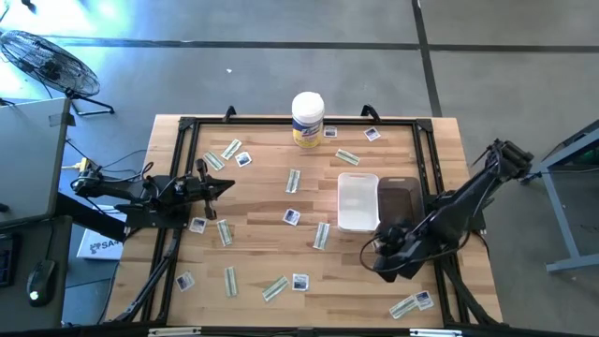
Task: Pick & Place First Aid Supplies
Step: Put the blue alcohol pad into the black bin, then put the green bandage pack into the white bin
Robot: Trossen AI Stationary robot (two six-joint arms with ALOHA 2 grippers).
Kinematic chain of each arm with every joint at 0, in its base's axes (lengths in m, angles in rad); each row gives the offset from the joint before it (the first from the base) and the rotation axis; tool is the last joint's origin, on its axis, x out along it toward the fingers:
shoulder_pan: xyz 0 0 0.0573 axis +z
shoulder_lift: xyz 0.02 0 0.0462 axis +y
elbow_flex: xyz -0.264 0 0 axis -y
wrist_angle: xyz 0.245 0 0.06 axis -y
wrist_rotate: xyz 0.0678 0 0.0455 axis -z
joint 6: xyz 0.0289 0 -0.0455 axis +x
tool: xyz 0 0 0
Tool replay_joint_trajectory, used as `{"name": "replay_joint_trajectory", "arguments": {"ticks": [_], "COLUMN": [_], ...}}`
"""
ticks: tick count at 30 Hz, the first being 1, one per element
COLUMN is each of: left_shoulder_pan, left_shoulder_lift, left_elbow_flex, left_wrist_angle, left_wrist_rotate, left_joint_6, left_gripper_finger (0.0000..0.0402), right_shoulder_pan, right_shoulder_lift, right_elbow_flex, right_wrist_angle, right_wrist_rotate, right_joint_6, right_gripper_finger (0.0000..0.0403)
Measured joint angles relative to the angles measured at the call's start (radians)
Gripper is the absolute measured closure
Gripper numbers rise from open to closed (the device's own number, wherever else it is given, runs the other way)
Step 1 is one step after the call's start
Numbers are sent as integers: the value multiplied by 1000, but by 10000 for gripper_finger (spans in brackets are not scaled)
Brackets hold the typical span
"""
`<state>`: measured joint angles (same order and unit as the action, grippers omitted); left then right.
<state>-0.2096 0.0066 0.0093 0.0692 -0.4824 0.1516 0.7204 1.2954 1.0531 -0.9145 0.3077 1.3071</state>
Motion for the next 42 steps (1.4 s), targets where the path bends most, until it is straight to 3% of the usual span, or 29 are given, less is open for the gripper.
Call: {"name": "replay_joint_trajectory", "arguments": {"ticks": [4,10,18,25,30,37,42], "left_shoulder_pan": [0,0,0,0,0,0,0], "left_shoulder_lift": [0,0,0,0,0,0,0], "left_elbow_flex": [0,0,0,0,0,0,0], "left_wrist_angle": [0,0,0,0,0,0,0], "left_wrist_rotate": [0,0,0,0,0,0,0], "left_joint_6": [0,0,0,0,0,0,0], "left_gripper_finger": [401,401,401,401,401,401,401], "right_shoulder_pan": [-5,-56,-218,-390,-509,-602,-641], "right_shoulder_lift": [-74,-131,-133,-132,-132,-132,-132], "right_elbow_flex": [0,-2,-79,-285,-402,-455,-461], "right_wrist_angle": [-28,-221,-414,-317,-202,-162,-158], "right_wrist_rotate": [86,183,118,-21,-49,-49,-55], "right_joint_6": [-33,-26,-56,-147,-190,-266,-287], "right_gripper_finger": [403,403,403,403,403,398,370]}}
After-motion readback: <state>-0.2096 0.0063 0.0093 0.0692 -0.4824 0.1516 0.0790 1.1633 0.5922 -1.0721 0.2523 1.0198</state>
